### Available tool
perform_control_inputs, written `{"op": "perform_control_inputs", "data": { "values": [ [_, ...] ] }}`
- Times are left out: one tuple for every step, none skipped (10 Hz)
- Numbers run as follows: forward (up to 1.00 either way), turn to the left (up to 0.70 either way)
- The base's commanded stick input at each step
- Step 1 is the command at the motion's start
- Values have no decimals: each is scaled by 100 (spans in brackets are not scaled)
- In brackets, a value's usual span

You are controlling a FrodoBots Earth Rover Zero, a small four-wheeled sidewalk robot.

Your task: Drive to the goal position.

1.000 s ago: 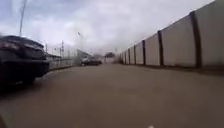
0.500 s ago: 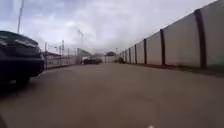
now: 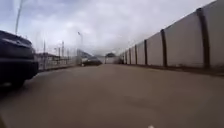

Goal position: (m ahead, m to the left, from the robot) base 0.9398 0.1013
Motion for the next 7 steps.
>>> {"op": "perform_control_inputs", "data": {
  "values": [
    [50, 0],
    [50, 0],
    [50, 0],
    [50, 0],
    [50, 0],
    [50, 0],
    [50, 0]
  ]
}}
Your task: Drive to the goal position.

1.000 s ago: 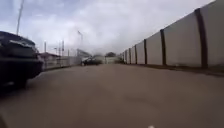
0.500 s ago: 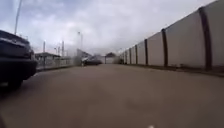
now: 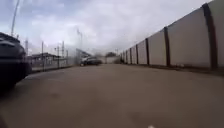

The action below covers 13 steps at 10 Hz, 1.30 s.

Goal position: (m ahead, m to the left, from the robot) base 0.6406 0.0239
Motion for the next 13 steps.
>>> {"op": "perform_control_inputs", "data": {
  "values": [
    [50, 0],
    [50, 0],
    [50, 0],
    [50, 0],
    [50, 0],
    [50, 0],
    [50, 0],
    [50, 0],
    [50, 0],
    [50, 0],
    [50, 0],
    [50, 0],
    [50, 0]
  ]
}}
